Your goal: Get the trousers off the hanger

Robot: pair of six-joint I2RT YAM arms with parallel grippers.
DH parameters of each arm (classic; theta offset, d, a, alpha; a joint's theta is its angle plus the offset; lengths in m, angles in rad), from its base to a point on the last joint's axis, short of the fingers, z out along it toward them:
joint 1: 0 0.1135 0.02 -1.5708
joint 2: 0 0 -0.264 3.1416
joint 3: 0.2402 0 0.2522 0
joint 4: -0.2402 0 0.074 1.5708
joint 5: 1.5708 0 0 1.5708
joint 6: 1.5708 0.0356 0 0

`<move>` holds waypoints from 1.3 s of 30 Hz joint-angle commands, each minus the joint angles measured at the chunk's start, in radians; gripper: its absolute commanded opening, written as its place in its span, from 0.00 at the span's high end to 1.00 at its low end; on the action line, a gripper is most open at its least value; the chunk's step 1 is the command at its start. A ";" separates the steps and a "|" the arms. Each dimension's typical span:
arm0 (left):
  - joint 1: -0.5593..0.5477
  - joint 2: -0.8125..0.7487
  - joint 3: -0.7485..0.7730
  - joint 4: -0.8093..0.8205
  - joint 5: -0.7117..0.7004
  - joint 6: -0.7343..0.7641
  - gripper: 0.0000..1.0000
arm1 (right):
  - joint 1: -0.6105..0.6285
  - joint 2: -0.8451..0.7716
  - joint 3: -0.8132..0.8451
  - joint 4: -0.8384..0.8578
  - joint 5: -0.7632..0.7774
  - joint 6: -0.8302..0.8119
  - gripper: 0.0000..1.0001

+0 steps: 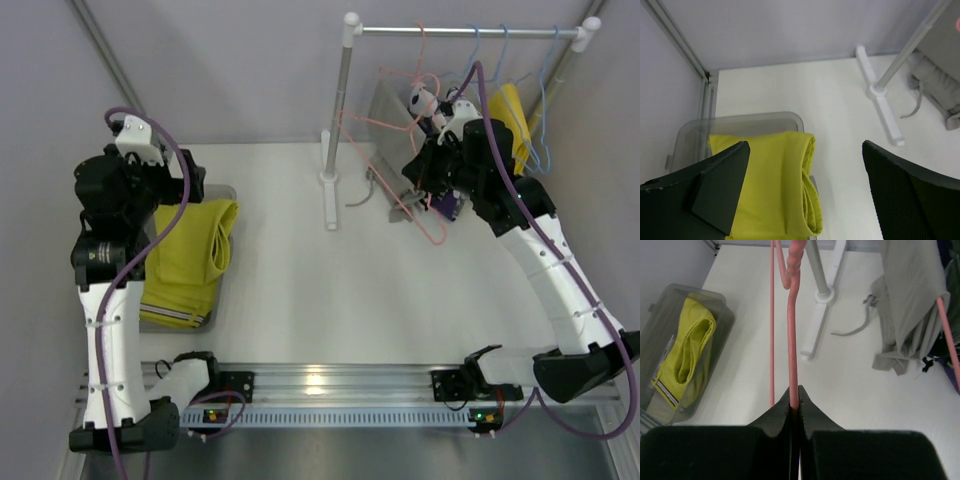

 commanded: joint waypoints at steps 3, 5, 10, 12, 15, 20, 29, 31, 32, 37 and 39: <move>0.005 0.033 0.109 -0.187 0.058 -0.010 0.01 | -0.011 0.076 0.190 -0.048 0.219 -0.037 1.00; 0.005 0.033 0.109 -0.180 0.044 -0.010 0.01 | -0.010 0.141 0.251 -0.055 0.253 -0.056 1.00; 0.004 0.042 0.113 -0.160 0.021 -0.025 0.01 | -0.010 0.334 0.492 -0.095 0.333 -0.126 1.00; 0.004 0.050 0.115 -0.150 0.020 -0.024 0.01 | -0.008 0.391 0.596 -0.114 0.339 -0.137 1.00; 0.004 0.067 0.120 -0.149 0.023 -0.024 0.01 | 0.012 0.523 0.728 -0.115 0.361 -0.174 1.00; 0.004 0.069 0.113 -0.134 0.032 -0.071 0.01 | 0.043 0.621 0.825 -0.042 0.393 -0.258 1.00; 0.004 0.062 0.098 -0.133 0.011 -0.088 0.01 | 0.058 0.722 0.847 0.084 0.414 -0.315 1.00; 0.004 0.059 0.091 -0.132 0.004 -0.088 0.01 | 0.059 0.736 0.848 0.113 0.414 -0.313 1.00; 0.004 0.056 0.086 -0.132 -0.002 -0.087 0.01 | 0.059 0.742 0.850 0.119 0.414 -0.315 1.00; 0.004 0.044 0.058 -0.117 0.000 -0.078 0.01 | 0.064 0.773 0.850 0.147 0.382 -0.350 0.98; 0.005 0.049 0.060 -0.120 0.014 -0.068 0.01 | 0.066 0.775 0.845 0.150 0.335 -0.343 0.82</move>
